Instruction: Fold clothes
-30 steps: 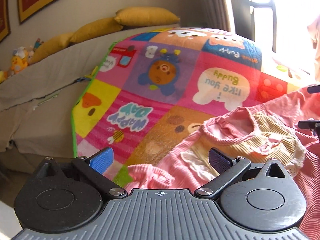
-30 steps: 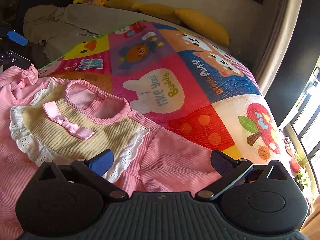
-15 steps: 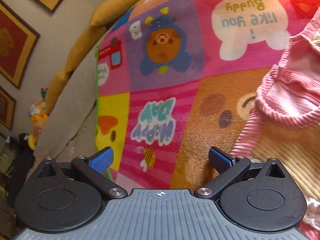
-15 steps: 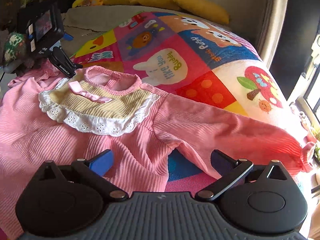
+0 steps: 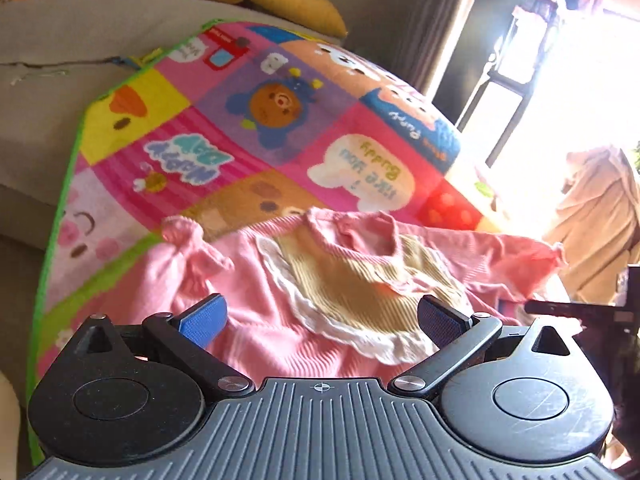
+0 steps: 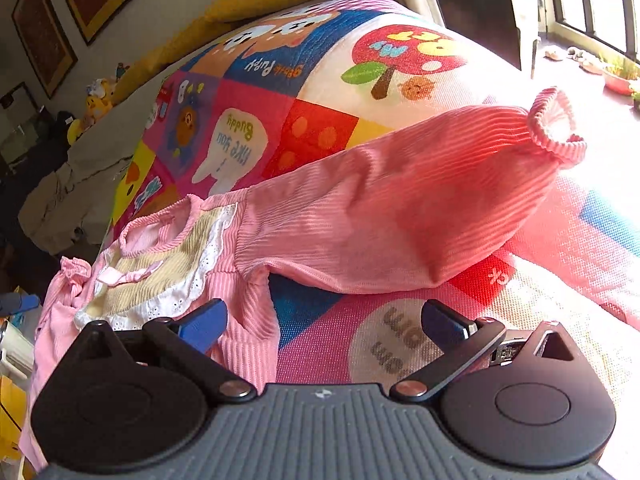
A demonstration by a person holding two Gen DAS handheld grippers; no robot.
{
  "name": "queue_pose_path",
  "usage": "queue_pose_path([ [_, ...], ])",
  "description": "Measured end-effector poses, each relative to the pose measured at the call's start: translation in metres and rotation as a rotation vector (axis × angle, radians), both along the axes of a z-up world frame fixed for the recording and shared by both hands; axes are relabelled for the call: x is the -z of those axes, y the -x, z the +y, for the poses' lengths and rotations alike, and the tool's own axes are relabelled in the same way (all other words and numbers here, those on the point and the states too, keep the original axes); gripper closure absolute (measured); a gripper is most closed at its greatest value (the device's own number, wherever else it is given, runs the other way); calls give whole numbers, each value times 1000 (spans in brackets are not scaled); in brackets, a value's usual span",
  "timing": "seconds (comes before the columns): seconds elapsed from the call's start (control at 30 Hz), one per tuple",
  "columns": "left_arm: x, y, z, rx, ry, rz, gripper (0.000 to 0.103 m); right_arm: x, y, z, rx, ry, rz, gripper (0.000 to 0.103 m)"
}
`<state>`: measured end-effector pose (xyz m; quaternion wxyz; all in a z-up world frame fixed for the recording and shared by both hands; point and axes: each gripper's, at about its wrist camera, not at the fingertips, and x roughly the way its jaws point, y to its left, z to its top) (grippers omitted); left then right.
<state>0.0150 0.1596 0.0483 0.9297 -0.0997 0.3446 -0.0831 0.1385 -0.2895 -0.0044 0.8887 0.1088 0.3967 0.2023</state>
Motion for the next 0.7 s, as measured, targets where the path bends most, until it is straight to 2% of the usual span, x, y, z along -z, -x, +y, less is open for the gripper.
queue_pose_path([
  [0.03,-3,13,1,4,66,-1,0,-3,-4,-6,62,20,-9,0],
  [0.07,-1,17,0,1,91,4,0,-6,-8,-12,122,38,-17,0],
  [0.17,12,14,-5,-18,109,26,0,-8,-34,-34,266,26,-19,0],
  [0.3,26,11,-13,-40,130,48,0,-14,-71,-33,217,-131,10,0],
  [0.37,24,11,-17,-34,133,36,0,-37,-69,-2,58,-207,-56,0],
  [0.43,23,12,-19,-25,136,29,0,-65,-50,53,-199,-187,-172,0],
  [0.47,22,13,-19,-22,135,27,0,-76,-39,79,-322,-171,-224,0],
  [0.6,19,17,-18,-12,131,18,0,-85,14,163,-706,-23,-325,0],
  [0.7,17,20,-18,-4,128,11,0,-78,17,173,-693,42,-329,0],
])
